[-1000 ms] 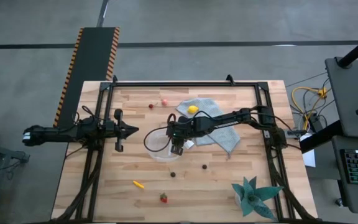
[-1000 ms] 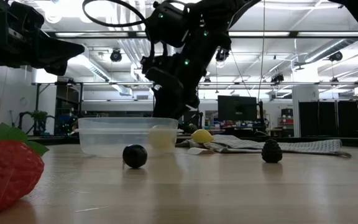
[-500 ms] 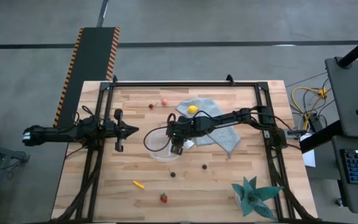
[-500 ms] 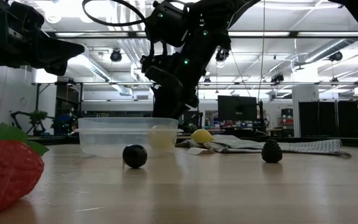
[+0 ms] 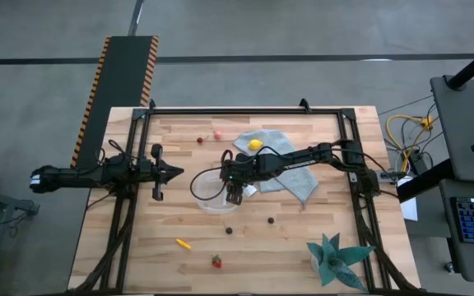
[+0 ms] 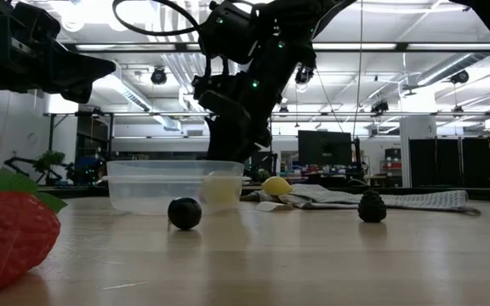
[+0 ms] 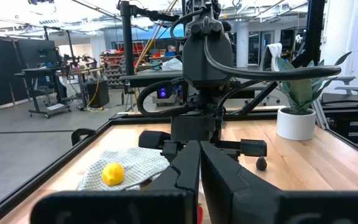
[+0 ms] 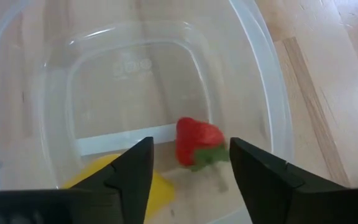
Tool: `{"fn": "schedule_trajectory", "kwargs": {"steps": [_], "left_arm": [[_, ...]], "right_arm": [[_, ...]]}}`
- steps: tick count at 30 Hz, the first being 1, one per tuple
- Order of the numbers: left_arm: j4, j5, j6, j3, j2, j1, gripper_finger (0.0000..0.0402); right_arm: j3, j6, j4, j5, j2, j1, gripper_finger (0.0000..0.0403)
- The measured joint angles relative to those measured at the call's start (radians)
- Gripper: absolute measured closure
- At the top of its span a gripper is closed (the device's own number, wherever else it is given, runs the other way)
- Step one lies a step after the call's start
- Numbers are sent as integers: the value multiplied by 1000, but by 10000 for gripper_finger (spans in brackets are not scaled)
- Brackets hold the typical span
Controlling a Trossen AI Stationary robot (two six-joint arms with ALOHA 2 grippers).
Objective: Pick and placing Produce into tupperware
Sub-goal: Put the yellow lemon into the transparent bin
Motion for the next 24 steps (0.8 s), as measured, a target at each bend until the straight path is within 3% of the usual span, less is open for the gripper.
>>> {"fn": "schedule_trajectory", "kwargs": {"steps": [13,24], "left_arm": [[0,0,0,0,0,0,402],[0,0,0,0,0,0,402]], "right_arm": [[6,-85,8,0,-68,-3,186],[15,-311,-2,74,-237,-28,186]]}}
